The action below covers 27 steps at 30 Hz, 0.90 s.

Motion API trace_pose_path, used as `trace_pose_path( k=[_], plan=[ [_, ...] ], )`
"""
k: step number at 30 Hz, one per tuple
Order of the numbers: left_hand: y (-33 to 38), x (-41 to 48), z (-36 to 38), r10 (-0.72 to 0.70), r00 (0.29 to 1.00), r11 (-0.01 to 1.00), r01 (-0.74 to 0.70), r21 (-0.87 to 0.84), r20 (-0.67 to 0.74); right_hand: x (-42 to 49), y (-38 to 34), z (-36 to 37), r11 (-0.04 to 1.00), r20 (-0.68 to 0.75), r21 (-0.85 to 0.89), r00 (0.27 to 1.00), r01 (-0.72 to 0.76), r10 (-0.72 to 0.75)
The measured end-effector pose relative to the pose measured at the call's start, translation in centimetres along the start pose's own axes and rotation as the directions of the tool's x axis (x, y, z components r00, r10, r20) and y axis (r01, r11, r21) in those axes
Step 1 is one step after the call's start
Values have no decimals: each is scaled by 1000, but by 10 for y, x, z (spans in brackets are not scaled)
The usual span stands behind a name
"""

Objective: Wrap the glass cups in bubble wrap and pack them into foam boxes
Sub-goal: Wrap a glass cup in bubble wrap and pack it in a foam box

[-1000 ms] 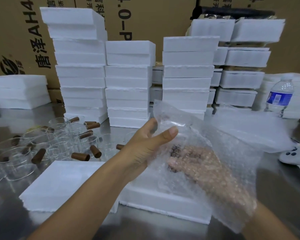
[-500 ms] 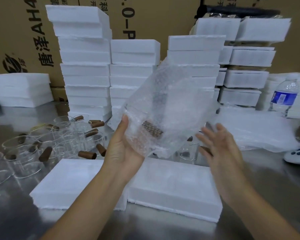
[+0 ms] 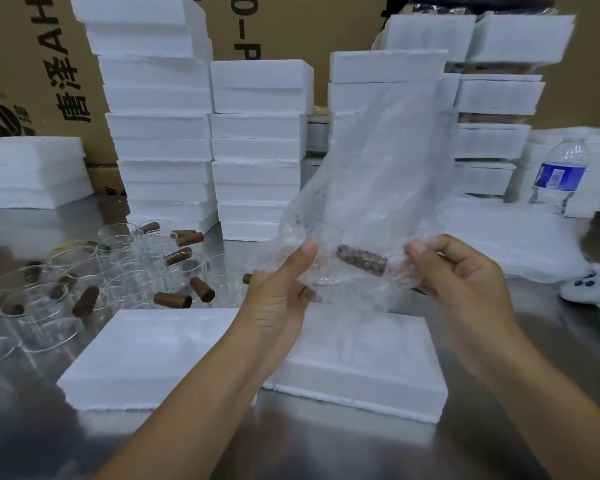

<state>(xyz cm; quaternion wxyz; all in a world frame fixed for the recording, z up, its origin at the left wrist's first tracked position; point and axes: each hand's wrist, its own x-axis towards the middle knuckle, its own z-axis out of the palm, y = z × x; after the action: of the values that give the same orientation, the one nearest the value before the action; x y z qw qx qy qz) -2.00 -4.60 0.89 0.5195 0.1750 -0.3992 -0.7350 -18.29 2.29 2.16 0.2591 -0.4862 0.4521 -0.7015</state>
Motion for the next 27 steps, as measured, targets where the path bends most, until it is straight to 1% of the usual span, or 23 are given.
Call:
trace_pose_path(
  k=[3, 6, 9, 13, 16, 19, 22, 24, 27],
  plan=[
    [-1, -2, 2, 54, 999, 996, -54, 73, 10, -1, -1, 1, 1000, -29, 18, 1000, 7, -7],
    [-2, -2, 0, 91, 993, 986, -100, 134, 68, -1, -2, 0, 1000, -65, 11, 998, 13, -13],
    [-4, -2, -4, 87, 991, 957, -113, 267, 106, 1, -1, -3, 1000, -115, -8, 993, 10, -11],
    [-9, -2, -7, 71, 991, 893, -112, 436, 109, 3, 0, -5, 1000, -135, -27, 991, 5, -8],
    [-10, -6, -5, 62, 987, 834, -133, 536, 149, 2, -1, -6, 1000, -145, -23, 989, -14, 10],
    [-7, -10, -4, 80, 981, 762, -174, 623, 177, 3, -2, -6, 999, -161, 10, 986, -45, 46],
    [-3, -13, -3, 84, 964, 701, -237, 672, 252, 2, -5, -3, 999, -131, 18, 991, -34, 36],
    [-2, -15, -1, 77, 948, 680, -277, 679, 310, -1, -8, -2, 1000, -120, -11, 993, -11, 10],
    [-2, -19, 2, 61, 936, 619, -307, 723, 346, -5, -11, -1, 992, -121, -125, 992, 22, -37]
  ],
)
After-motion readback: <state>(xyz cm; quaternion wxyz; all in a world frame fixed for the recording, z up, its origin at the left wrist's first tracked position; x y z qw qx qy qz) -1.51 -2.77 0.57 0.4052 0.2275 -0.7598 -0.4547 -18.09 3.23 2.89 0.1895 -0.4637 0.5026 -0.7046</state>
